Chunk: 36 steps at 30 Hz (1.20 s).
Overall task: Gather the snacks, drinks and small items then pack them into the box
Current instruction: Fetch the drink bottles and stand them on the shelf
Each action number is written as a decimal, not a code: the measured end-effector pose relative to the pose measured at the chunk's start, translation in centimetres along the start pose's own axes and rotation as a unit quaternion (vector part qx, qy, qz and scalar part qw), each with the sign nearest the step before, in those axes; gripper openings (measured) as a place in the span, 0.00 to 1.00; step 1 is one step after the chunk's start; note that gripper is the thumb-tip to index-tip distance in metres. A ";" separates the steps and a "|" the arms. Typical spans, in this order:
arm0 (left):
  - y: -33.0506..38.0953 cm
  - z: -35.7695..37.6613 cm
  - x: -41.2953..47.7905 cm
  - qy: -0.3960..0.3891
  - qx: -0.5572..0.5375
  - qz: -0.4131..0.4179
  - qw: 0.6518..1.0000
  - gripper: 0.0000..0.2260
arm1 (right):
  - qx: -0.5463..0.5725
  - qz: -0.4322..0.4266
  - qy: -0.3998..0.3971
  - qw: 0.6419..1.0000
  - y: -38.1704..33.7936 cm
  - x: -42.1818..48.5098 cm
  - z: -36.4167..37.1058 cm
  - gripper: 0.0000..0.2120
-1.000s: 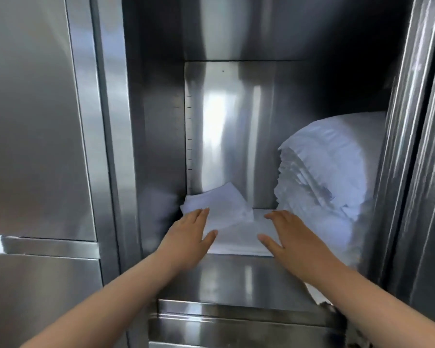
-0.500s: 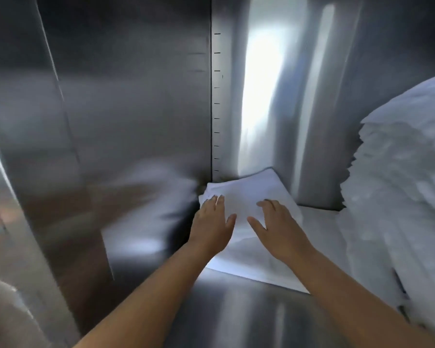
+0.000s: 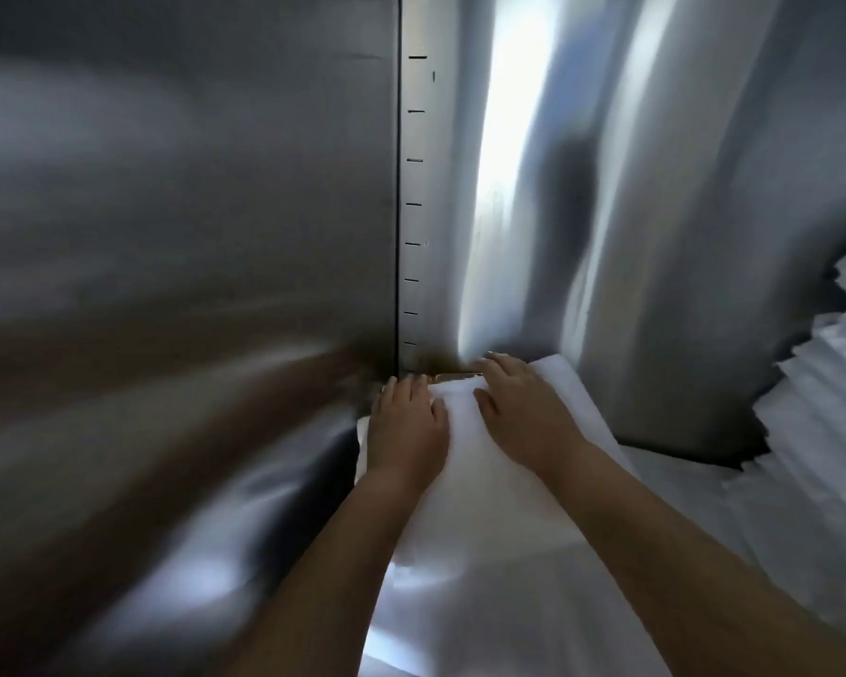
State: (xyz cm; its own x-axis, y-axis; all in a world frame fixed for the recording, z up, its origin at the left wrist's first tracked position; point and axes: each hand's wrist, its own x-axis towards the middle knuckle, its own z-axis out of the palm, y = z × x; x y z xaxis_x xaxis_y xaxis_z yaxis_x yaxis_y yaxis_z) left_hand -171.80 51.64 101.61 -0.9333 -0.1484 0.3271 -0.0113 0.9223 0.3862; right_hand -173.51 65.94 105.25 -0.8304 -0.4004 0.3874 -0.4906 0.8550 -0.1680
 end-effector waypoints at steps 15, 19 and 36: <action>-0.3 1.1 -1.0 -0.005 -0.046 -0.053 0.997 0.16 | -0.110 0.015 -0.002 0.994 1.0 1.2 3.2 0.16; -0.2 1.1 -1.7 0.004 -0.037 -0.042 0.998 0.17 | -0.118 0.016 -0.007 0.993 0.6 0.8 3.0 0.14; -1.3 2.2 -1.9 -0.013 0.019 -0.042 0.999 0.20 | 0.011 -0.139 0.004 0.990 0.5 7.0 3.2 0.11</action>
State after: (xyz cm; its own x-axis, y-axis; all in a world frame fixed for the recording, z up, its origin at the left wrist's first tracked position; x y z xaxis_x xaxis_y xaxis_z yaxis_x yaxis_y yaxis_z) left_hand -170.80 51.48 98.59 -0.9373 -0.2171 0.2727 -0.1027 0.9197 0.3789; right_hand -180.41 62.48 104.95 -0.6605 -0.6160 0.4293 -0.7054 0.7050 -0.0736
